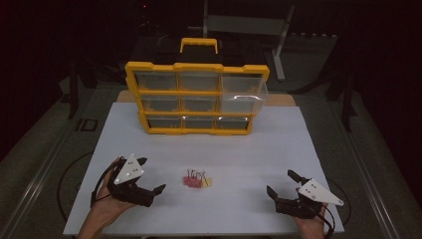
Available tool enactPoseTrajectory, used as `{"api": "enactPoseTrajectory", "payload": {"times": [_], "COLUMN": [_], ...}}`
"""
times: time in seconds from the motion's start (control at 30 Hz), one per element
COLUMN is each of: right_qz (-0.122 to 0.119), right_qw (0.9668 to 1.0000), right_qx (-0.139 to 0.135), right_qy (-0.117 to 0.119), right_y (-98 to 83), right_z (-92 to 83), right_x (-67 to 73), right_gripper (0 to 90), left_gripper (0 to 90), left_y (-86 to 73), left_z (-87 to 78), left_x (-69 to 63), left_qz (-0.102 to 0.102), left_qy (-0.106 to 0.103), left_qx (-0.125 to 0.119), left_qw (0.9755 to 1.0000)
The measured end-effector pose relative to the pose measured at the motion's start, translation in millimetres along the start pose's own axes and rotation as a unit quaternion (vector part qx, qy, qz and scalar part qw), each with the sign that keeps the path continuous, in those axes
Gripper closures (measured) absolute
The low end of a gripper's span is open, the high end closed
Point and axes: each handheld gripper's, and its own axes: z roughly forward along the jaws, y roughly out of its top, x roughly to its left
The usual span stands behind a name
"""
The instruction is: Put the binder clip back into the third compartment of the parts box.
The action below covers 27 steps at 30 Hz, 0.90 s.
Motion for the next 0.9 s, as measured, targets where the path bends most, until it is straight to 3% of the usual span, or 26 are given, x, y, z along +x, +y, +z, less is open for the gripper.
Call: {"api": "enactPoseTrajectory", "payload": {"times": [0.37, 0.9], "right_qz": [0.0, -0.003], "right_qw": [1.0, 1.0], "right_qx": [0.0, 0.002], "right_qy": [-0.001, 0.001], "right_y": [-0.4, -0.4], "right_z": [-0.3, 0.3], "right_x": [0.8, 2.2], "right_gripper": [8.7, 8.8], "left_gripper": [0.1, 0.2], "left_y": [16.4, 26.2], "left_z": [15.8, 29.3], "left_x": [-2.6, -6.7], "left_qz": [0.01, 0.029], "left_qy": [-0.019, -0.039], "left_qx": [0.012, 0.029], "left_qw": [0.9997, 0.9984]}}
